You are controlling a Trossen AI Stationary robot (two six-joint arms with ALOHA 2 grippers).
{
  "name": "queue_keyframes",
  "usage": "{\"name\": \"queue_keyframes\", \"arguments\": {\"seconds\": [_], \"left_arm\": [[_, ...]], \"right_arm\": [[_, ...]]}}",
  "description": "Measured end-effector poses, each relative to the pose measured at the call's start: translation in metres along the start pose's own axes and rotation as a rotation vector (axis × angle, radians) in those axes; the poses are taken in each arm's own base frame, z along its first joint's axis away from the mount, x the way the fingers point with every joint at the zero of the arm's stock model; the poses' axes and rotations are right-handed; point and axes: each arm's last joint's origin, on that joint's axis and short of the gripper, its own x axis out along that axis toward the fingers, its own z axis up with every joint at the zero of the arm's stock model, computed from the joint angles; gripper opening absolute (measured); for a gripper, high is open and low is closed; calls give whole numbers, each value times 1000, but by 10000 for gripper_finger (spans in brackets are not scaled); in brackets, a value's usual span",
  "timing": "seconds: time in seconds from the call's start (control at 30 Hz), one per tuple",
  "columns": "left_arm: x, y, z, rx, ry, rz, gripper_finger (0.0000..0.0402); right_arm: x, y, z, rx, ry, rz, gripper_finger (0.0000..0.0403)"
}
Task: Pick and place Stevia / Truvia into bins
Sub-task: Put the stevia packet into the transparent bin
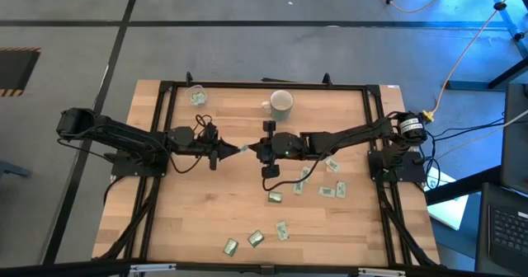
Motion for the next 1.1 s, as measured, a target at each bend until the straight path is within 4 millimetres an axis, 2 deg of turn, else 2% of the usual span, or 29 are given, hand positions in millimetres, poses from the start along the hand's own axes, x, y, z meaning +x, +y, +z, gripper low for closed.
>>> {"name": "queue_keyframes", "arguments": {"seconds": [0.2,0.4,0.57,0.67,0.83,1.0,1.1], "left_arm": [[0,0,0,94,-4,6,5],[0,6,0,158,-37,118,4],[-2,24,2,159,-14,280,4],[-3,39,7,125,23,382,4],[-3,48,35,142,152,589,4],[-13,41,81,212,233,855,4],[-23,36,108,232,237,1039,4]], "right_arm": [[0,0,-1,-6,14,5,12],[-17,-5,-13,4,223,-45,68],[-34,-14,-26,95,353,-34,95],[-42,-18,-40,147,351,-17,99],[-50,-22,-70,232,220,-3,100],[-58,-26,-89,283,92,-69,100],[-59,-28,-93,296,55,-91,100]]}}
